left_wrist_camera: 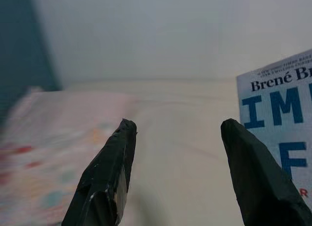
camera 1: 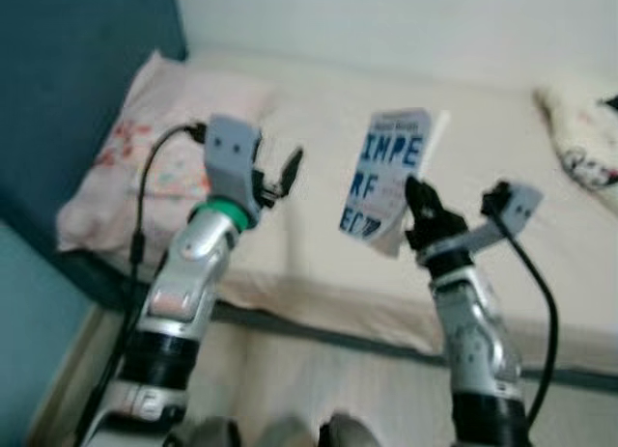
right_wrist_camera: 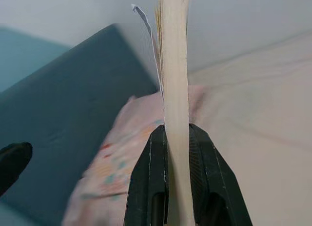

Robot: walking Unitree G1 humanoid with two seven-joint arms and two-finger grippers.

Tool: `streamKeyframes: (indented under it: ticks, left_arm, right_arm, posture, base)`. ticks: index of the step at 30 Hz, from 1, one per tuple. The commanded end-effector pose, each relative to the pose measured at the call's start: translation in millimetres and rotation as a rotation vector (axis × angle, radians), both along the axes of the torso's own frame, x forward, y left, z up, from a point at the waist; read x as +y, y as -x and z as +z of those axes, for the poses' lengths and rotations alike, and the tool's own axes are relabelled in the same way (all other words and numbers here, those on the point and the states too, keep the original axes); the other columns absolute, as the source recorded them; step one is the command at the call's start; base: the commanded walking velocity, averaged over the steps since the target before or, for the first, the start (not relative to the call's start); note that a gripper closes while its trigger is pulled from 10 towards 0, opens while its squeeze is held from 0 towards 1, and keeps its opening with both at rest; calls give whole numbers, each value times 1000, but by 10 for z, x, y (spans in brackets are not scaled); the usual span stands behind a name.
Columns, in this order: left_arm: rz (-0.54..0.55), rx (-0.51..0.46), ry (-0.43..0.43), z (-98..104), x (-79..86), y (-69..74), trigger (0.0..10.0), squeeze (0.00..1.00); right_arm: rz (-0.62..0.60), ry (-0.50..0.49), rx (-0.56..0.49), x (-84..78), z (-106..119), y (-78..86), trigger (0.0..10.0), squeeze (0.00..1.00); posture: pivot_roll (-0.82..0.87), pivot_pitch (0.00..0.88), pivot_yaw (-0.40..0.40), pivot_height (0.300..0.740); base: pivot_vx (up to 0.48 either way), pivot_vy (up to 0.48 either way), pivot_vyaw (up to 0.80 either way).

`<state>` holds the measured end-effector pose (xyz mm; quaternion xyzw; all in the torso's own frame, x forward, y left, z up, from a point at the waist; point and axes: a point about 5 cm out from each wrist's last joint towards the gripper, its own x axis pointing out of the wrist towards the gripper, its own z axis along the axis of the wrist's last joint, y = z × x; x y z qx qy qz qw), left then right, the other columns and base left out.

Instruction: Clean up the room

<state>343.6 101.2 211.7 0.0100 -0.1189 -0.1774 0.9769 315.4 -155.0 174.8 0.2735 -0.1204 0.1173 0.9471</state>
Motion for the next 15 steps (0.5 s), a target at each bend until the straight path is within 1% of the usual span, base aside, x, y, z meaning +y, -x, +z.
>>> streamKeyframes:
  ticks: [1,5,8,15]
  left_arm:
    - [-24,-4,0,-25,-68,26,10000,0]
    - [-28,-5,-2,-26,-70,27,10000,0]
    - [-29,-5,-3,-27,-72,27,10000,0]
    - [-36,6,6,-40,-84,31,10000,0]
  right_arm:
    - [-10,3,-28,-24,45,11,10000,0]
    - [-11,3,-28,-24,43,12,10000,0]
    - [-11,3,-28,-24,42,13,10000,0]
    - [-12,4,-28,-28,40,17,10000,0]
  posture:
    - [-35,39,51,696]
    - [-36,39,52,696]
    - [-36,40,52,696]
    - [-36,42,51,696]
  base:
    - [0,-480,0]
    - [0,-474,0]
    - [0,-390,0]
    - [0,0,0]
